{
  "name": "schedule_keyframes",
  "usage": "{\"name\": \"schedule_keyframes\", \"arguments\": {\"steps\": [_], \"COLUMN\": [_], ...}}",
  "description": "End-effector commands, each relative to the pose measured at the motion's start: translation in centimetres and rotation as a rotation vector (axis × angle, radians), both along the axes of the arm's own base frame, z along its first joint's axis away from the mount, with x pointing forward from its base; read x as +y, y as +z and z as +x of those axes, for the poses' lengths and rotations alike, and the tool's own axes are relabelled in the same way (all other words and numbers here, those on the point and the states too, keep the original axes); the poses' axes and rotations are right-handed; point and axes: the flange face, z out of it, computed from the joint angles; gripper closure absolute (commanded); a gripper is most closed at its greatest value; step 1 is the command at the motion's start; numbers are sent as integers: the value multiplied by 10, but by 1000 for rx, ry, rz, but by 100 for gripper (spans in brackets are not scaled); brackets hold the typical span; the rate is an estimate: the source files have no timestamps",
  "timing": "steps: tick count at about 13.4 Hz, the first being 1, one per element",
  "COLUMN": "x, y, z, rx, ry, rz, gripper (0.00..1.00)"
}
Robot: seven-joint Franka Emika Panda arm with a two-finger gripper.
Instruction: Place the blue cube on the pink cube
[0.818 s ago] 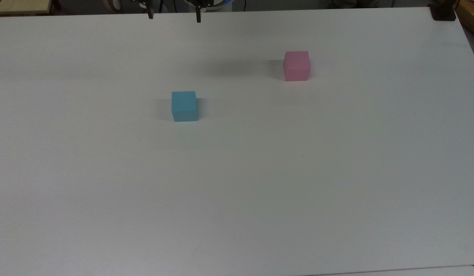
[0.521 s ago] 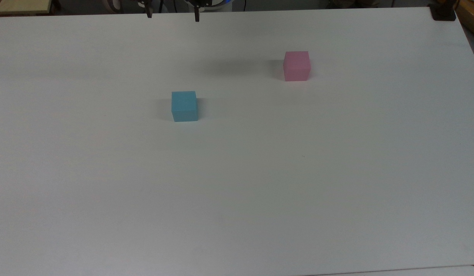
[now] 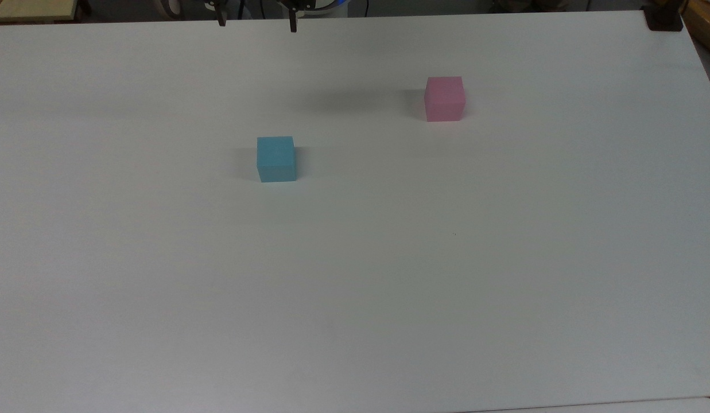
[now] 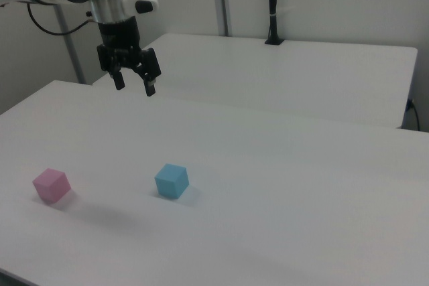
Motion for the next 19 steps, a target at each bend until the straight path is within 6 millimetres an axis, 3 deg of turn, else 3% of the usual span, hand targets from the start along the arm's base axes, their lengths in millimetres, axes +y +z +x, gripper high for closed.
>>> {"name": "schedule_keyframes", "arguments": {"steps": [1, 14, 16, 19], "x": [-1, -18, -20, -22], "y": [8, 5, -13, -74], "z": [-6, -5, 2, 8], "rx": [12, -9, -35, -36], "ry": [16, -12, -12, -9], "rz": [14, 37, 36, 25], "gripper": [0, 0, 0, 0]}}
